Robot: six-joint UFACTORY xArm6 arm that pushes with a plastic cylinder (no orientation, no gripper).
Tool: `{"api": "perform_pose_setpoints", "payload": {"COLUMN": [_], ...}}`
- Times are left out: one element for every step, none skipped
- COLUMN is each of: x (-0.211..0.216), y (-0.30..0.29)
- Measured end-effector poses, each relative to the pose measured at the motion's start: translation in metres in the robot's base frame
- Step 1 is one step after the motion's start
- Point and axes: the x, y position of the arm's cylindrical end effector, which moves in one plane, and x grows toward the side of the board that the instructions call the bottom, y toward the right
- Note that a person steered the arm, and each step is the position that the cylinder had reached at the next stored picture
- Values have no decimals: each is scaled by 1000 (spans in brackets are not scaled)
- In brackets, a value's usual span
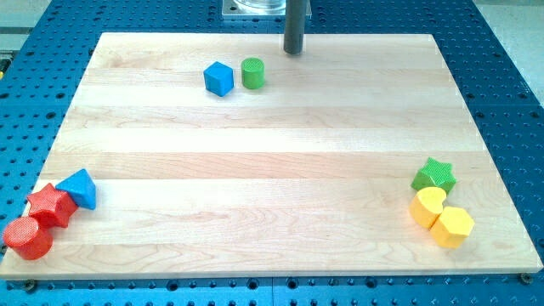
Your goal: Push the green circle slightly downwards
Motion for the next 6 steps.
{"api": "perform_pose_setpoints", "payload": {"x": [0, 16, 45, 50, 50, 51], "y": [-31, -60, -65, -80, -81, -81]}}
